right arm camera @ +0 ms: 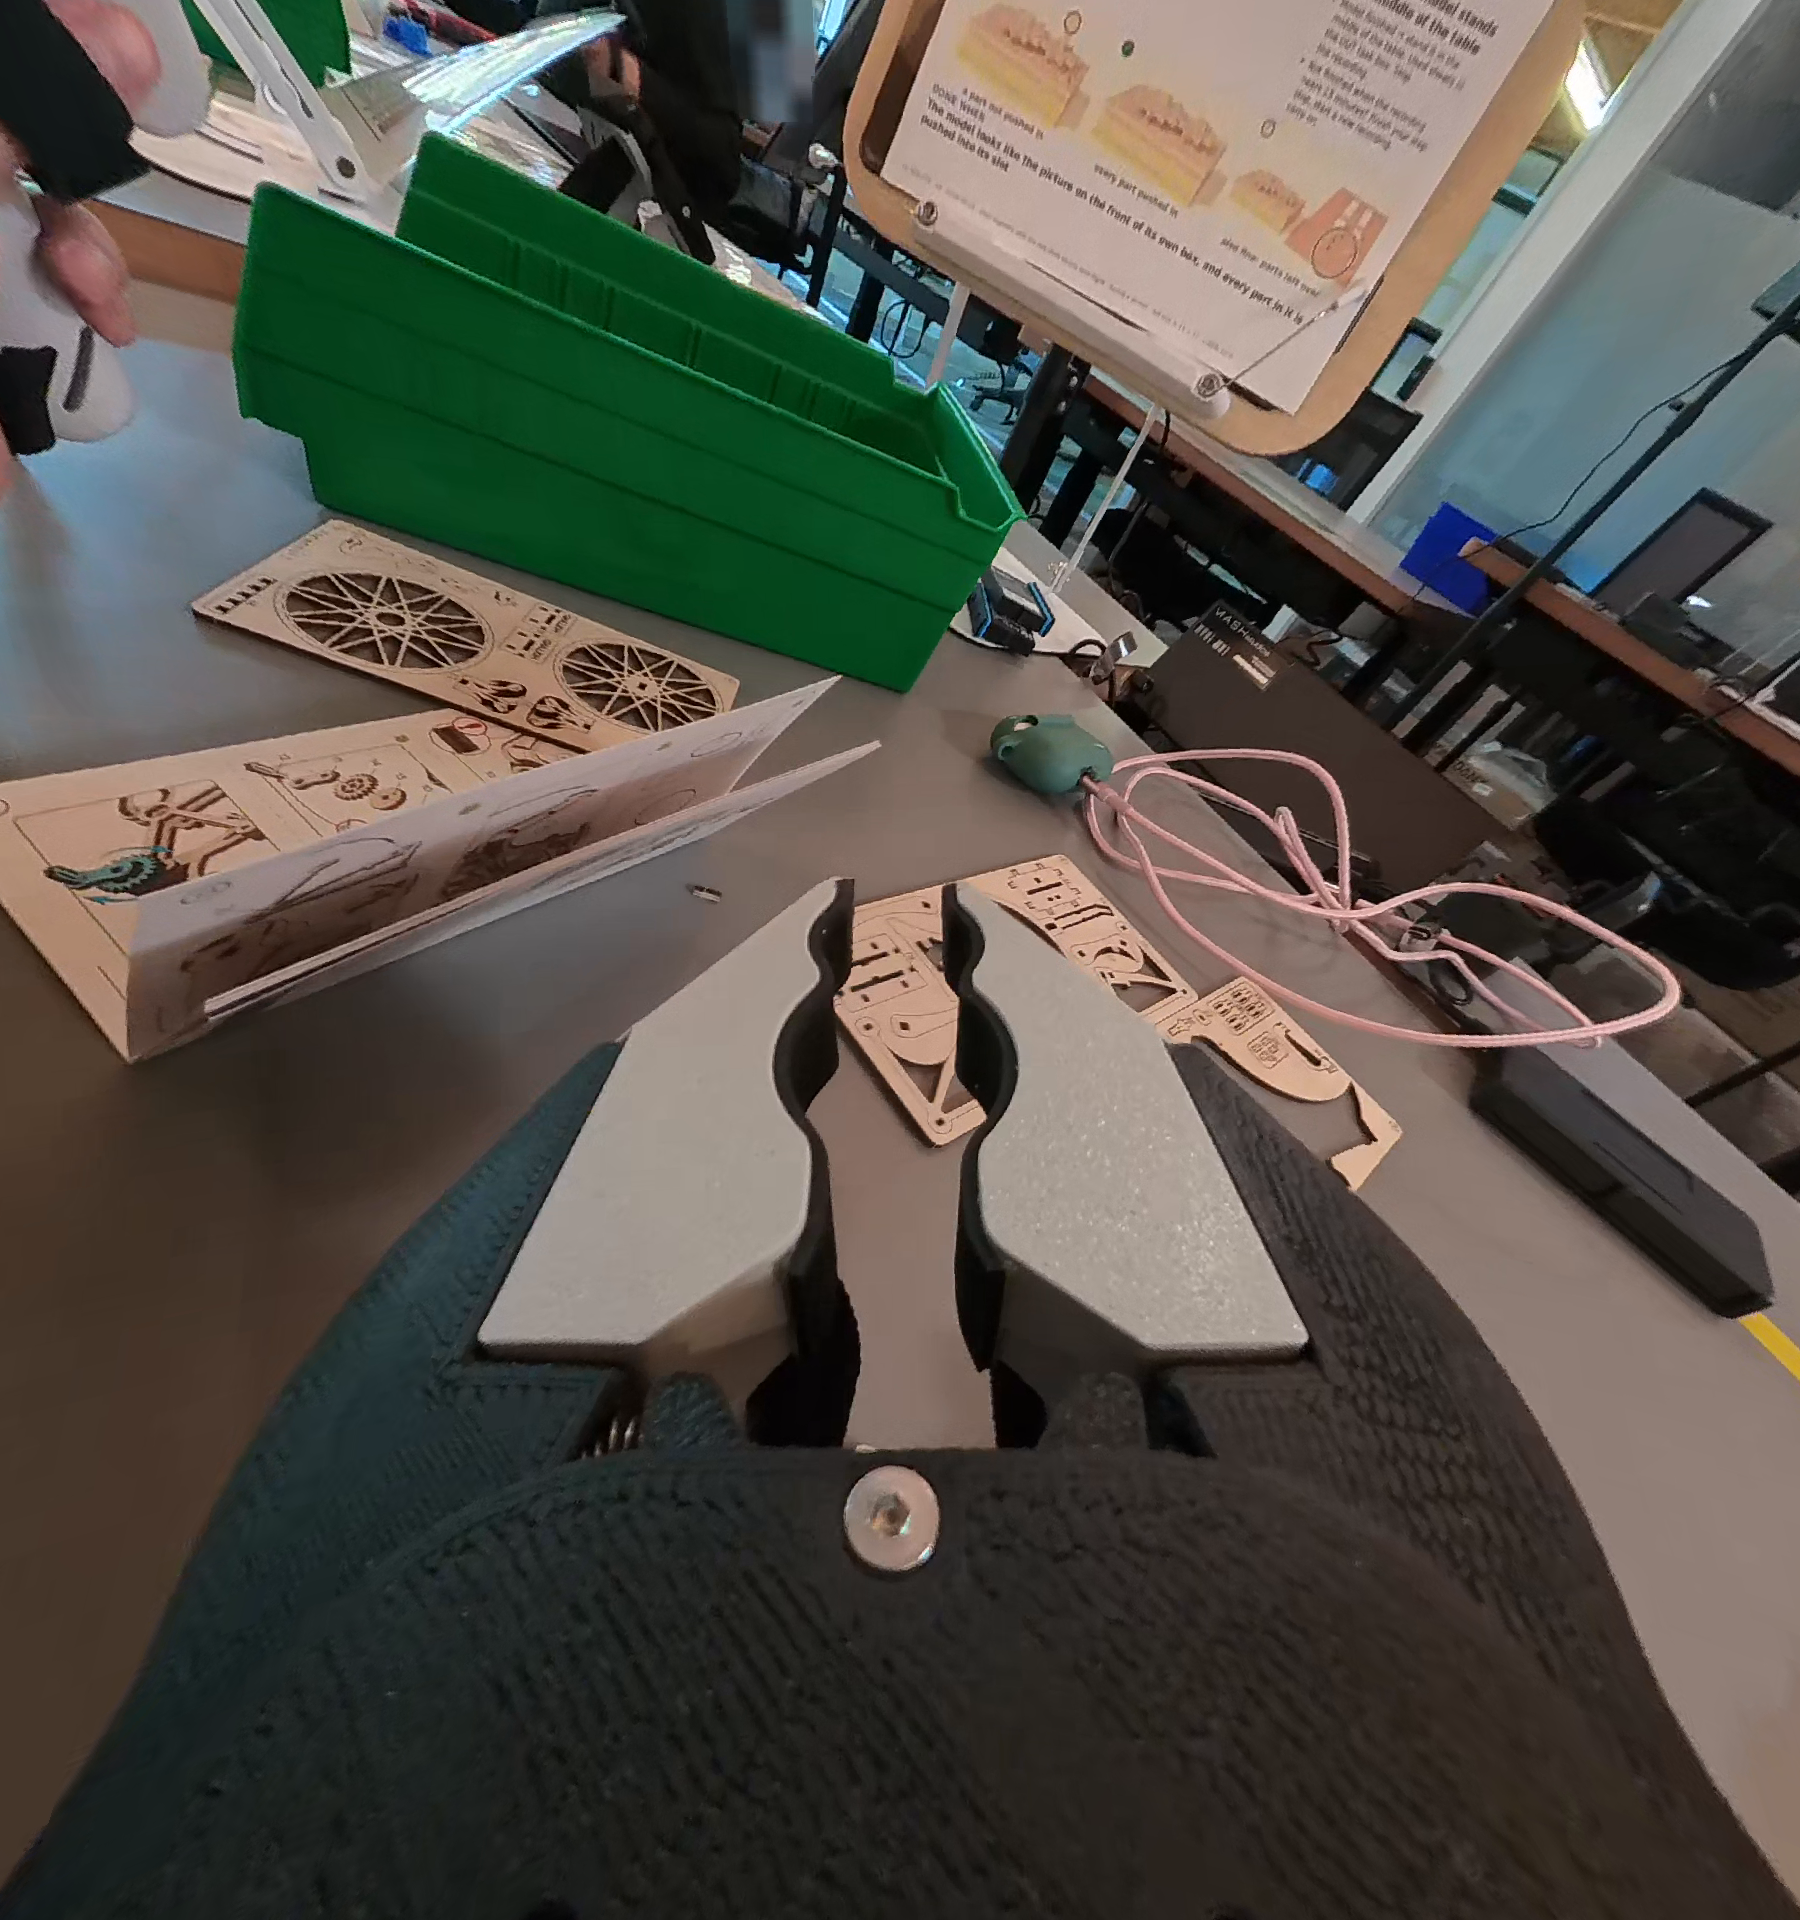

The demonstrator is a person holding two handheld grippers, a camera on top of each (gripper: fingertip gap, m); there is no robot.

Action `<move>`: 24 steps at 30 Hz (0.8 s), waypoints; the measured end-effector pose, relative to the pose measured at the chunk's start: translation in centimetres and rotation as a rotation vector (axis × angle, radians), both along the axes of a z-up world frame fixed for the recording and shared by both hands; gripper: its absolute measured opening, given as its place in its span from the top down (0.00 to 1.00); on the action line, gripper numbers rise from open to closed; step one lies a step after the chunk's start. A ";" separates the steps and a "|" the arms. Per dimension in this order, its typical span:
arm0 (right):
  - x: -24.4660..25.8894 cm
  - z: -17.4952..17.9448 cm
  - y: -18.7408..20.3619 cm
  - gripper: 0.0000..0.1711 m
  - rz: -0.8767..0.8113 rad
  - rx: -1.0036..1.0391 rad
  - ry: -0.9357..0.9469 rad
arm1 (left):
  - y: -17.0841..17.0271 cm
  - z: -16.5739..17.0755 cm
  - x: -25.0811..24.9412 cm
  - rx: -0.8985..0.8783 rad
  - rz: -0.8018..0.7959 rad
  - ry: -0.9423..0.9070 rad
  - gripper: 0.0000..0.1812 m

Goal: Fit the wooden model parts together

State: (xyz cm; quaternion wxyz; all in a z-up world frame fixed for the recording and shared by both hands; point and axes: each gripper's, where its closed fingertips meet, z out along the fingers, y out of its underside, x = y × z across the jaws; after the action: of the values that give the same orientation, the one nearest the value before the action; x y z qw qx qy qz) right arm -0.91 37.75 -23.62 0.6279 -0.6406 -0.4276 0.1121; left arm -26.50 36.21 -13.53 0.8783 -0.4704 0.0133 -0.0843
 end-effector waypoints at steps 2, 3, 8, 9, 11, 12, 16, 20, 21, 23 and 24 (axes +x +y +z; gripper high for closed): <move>0.0 0.0 0.0 0.91 -0.001 -0.001 -0.002 | 0.0 0.1 0.6 0.001 -0.005 0.023 1.00; 0.0 0.0 0.0 0.91 -0.003 -0.001 -0.006 | 0.0 0.1 0.9 0.001 -0.007 0.034 1.00; 0.2 -1.3 0.6 0.91 -0.029 -0.071 -0.060 | 0.0 0.2 1.8 0.004 -0.006 0.082 1.00; 0.2 -2.0 0.9 0.91 -0.035 -0.114 -0.078 | 0.0 0.2 1.9 0.004 -0.008 0.087 1.00; 0.2 -3.3 1.6 0.91 -0.047 -0.213 -0.104 | 0.0 0.3 2.1 0.007 -0.014 0.092 1.00; 0.1 -3.9 2.0 0.91 -0.056 -0.261 -0.111 | 0.0 0.3 2.1 0.009 -0.016 0.092 1.00; -0.8 -4.9 3.9 0.91 -0.111 -0.376 -0.146 | 0.0 0.3 1.9 0.010 -0.018 0.083 1.00; -1.2 -6.6 5.8 0.91 -0.169 -0.475 -0.214 | 0.0 0.3 1.9 0.012 -0.023 0.081 1.00; -1.4 -7.0 5.9 0.91 -0.172 -0.501 -0.216 | 0.0 0.4 1.9 0.014 -0.023 0.083 1.00; -1.5 -7.9 6.0 0.93 -0.176 -0.555 -0.225 | 0.0 0.4 1.9 0.015 -0.026 0.084 1.00; -1.5 -8.2 6.0 0.93 -0.180 -0.578 -0.229 | 0.0 0.4 2.0 0.015 -0.029 0.084 1.00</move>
State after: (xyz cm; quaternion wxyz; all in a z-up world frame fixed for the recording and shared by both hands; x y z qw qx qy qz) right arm -2.38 43.72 -31.85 0.3754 -0.8361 -0.3874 0.1000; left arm -24.52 36.17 -13.14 0.8792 -0.4666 0.0577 -0.0772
